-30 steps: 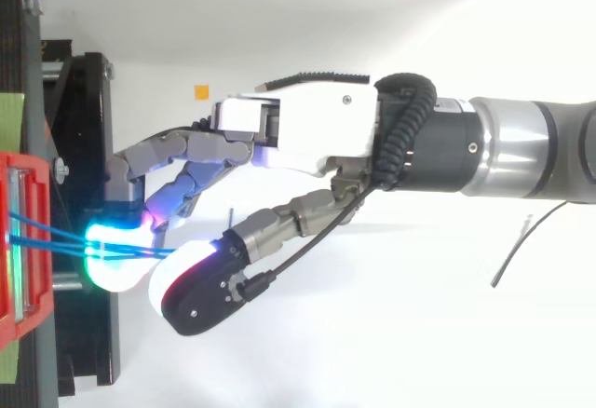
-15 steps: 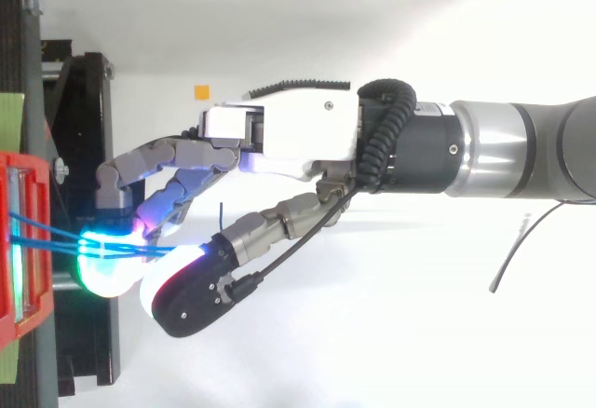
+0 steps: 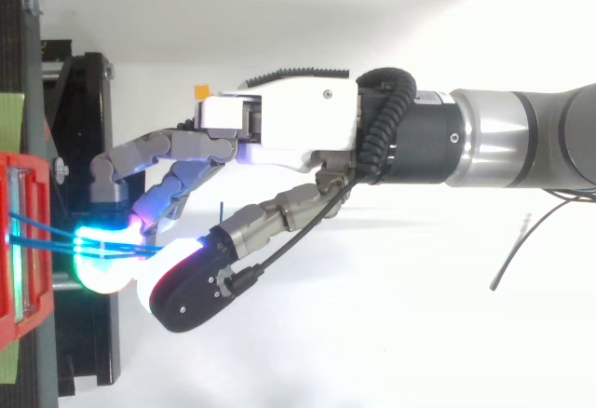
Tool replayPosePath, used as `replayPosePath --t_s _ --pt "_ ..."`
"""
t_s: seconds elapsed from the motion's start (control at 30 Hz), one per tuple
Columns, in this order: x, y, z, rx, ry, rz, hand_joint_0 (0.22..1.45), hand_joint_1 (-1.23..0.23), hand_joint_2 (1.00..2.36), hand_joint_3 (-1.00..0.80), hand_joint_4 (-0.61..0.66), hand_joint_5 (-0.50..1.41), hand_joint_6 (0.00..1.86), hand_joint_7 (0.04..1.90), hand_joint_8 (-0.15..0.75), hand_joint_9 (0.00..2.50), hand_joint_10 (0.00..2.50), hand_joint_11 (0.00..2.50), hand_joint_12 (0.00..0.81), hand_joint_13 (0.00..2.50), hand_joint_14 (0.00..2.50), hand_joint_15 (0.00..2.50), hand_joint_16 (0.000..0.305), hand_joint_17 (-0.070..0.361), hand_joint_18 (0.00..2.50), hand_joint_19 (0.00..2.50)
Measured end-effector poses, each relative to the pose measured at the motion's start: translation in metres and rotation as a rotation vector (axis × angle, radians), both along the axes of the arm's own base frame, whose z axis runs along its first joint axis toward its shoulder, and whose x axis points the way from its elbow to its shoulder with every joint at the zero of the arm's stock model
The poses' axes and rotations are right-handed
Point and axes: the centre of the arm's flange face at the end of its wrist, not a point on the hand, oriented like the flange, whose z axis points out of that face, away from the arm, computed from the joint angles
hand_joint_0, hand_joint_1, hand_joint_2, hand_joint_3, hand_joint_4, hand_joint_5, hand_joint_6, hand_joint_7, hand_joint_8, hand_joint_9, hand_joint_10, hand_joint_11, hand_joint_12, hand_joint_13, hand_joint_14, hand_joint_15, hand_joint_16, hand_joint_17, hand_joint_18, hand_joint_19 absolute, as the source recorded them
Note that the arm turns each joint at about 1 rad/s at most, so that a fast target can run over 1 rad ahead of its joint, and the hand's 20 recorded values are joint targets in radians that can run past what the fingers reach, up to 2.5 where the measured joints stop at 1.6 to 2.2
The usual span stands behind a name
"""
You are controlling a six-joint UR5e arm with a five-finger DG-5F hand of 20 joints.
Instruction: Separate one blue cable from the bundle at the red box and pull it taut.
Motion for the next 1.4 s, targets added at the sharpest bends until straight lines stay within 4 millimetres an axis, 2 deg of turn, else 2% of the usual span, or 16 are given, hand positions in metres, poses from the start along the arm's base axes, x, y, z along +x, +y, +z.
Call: replayPosePath --t_s 1.4 --pt "0.0018 -0.0083 0.0065 0.01 -0.005 0.021 0.6 -0.63 1.01 -0.38 0.15 -0.16 0.59 1.17 0.253 0.77 0.02 0.88 0.329 0.75 0.02 0.55 0.05 0.113 0.61 0.74"
